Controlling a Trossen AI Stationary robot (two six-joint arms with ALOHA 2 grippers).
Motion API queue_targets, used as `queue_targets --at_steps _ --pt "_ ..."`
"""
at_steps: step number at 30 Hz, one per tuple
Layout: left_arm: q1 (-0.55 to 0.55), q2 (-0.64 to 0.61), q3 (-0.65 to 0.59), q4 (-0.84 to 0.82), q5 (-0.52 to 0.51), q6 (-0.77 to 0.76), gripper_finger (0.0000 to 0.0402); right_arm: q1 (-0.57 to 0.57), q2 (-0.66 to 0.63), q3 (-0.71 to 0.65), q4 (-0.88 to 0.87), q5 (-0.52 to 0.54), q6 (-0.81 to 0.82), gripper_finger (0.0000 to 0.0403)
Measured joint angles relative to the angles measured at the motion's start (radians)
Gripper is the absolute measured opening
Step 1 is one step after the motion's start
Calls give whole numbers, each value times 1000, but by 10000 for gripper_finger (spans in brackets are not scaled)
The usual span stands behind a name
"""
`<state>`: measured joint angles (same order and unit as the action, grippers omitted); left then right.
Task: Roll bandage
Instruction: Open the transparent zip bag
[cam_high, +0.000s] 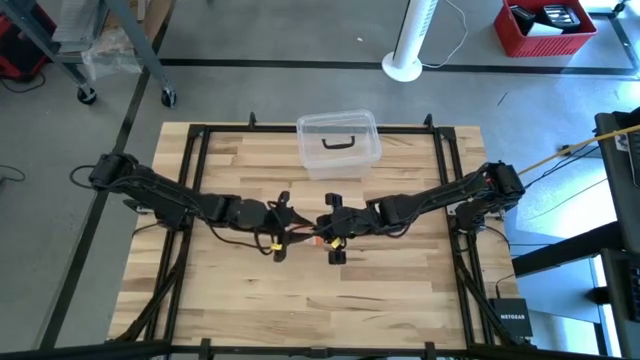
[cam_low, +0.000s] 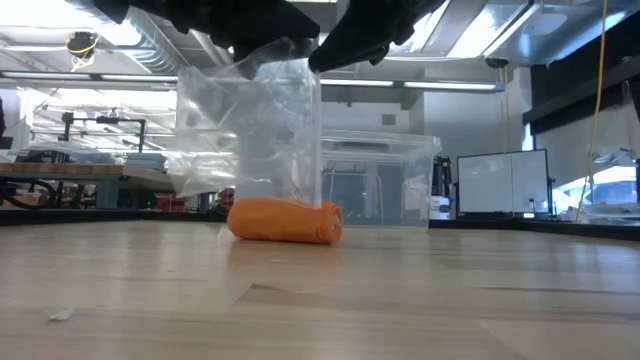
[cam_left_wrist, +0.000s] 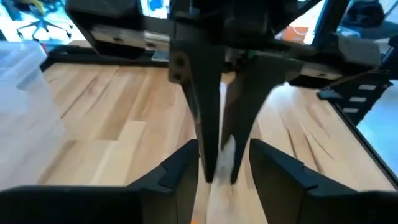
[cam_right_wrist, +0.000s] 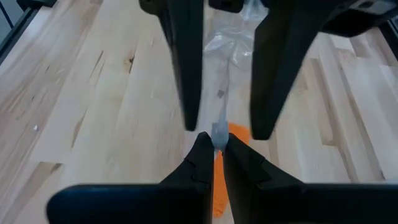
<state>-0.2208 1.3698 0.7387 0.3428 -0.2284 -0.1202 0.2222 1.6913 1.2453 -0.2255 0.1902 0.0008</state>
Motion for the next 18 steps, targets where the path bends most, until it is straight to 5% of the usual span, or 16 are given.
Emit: queue_targets --at_steps 5,13,18 --pt "0 5 0 1 -18 28 108 0 0 0 -4 0 -1 25" --pt "0 5 0 -6 -23 108 12 -1 0 0 4 3 2 25" --pt "-19 5 -1 11 -92 177 3 -1 5 0 11 13 59 26"
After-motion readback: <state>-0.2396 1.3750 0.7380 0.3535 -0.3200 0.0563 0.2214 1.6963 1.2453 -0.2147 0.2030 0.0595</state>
